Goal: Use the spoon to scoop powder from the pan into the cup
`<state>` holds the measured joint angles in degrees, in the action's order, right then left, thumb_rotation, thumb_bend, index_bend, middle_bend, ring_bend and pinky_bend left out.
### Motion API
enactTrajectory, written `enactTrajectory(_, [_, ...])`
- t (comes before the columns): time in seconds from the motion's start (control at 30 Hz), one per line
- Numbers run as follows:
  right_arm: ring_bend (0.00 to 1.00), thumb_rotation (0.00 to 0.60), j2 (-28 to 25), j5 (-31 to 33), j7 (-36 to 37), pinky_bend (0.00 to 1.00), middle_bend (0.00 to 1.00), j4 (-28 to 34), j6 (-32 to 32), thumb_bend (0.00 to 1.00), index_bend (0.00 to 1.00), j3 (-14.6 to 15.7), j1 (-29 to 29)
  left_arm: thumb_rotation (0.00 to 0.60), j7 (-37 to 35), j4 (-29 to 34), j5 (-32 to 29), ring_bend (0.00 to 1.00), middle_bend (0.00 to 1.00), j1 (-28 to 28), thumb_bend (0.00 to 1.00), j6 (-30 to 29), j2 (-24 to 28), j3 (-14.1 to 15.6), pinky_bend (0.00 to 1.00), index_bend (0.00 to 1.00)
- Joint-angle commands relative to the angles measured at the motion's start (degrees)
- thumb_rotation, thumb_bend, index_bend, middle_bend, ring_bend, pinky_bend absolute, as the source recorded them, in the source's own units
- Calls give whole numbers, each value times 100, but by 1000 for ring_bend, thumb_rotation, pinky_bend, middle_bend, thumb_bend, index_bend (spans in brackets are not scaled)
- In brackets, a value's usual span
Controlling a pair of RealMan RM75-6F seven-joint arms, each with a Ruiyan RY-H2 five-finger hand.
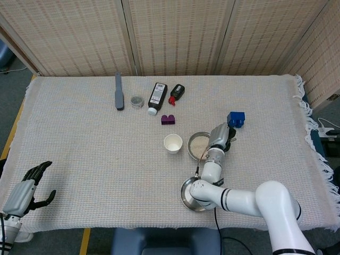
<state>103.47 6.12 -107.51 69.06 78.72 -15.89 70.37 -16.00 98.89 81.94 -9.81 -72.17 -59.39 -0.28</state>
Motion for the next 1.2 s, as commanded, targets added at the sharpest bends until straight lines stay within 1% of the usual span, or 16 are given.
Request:
enactTrajectory(0.03, [1000,600,146,-92,-26,1000,981,-163,-8,358,624,-46,-5,600,-12,-1,-3,0,0,-6,413,13,6,0,0,0])
enactTrajectory(0.27, [1000,600,449,-205,-147,1000,981,-477,-41,358,624,-204,15,600,-49,10,-3,0,0,-8,413,21,16,-1,0,0])
enactTrajectory(0.67, [1000,600,812,-374,-349,1000,981,-795,-67,360,625,-505,75,600,-137,-1,10,0,0,-6,413,18,31,-2,0,0])
enactTrajectory(0.97, [1000,600,1039,-536,-293,1000,981,-957,-243,359,630,-588,-39,600,-160,-7,19,0,0,-7,413,22,38,3,0,0])
enactTrajectory(1.2, [1000,600,1033,-668,-197,1000,981,-910,-309,361,632,-658,-160,600,-149,-14,12,0,0,-7,414,26,33,3,0,0])
